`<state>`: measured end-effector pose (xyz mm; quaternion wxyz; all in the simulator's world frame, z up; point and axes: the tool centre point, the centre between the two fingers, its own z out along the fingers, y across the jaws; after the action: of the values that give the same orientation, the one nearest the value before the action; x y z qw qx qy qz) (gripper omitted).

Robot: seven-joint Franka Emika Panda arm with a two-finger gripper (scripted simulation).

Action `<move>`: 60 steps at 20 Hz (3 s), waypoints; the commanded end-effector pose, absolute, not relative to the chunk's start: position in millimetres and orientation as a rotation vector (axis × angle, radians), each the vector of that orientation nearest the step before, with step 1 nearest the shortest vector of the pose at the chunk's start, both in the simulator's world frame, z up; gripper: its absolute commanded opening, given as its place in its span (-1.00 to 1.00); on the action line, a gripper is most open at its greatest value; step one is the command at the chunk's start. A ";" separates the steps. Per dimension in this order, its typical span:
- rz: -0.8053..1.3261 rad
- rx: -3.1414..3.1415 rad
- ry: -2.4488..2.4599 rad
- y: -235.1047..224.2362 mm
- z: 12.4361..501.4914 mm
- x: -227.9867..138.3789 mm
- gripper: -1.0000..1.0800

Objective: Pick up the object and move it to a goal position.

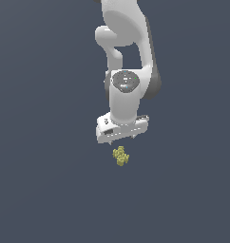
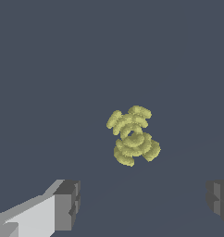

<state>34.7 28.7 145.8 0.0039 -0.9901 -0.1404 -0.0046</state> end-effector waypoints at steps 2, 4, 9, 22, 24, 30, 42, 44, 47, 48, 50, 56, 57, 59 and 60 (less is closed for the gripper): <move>-0.009 -3.085 -0.575 28.3 127.6 44.2 0.92; -0.006 -3.073 -0.641 28.2 118.5 48.6 0.92; -0.002 -3.047 -0.763 27.9 101.0 56.4 0.92; 0.001 -3.030 -0.830 27.5 84.5 60.0 0.92; 0.001 -3.029 -0.831 27.7 76.9 59.9 0.92; 0.000 -3.028 -0.836 27.8 46.6 59.2 0.92; 0.000 -3.028 -0.837 27.8 40.0 60.7 -1.00; 0.000 -3.028 -0.837 27.8 40.0 60.7 -1.00; 0.000 -3.028 -0.837 27.8 40.1 60.6 -1.00; 0.000 -3.028 -0.837 27.6 40.4 60.6 -1.00; 0.000 -3.028 -0.837 26.2 43.0 60.7 -1.00; 0.000 -3.028 -0.837 13.5 66.7 61.2 -1.00; 0.000 -3.028 -0.837 10.1 73.2 61.4 -1.00; 0.000 -3.028 -0.837 2.1 88.1 61.7 -1.00; 0.000 -3.028 -0.837 -2.4 96.5 62.0 -1.00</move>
<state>61.4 4.3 84.1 0.0003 -0.9637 -0.2668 0.0007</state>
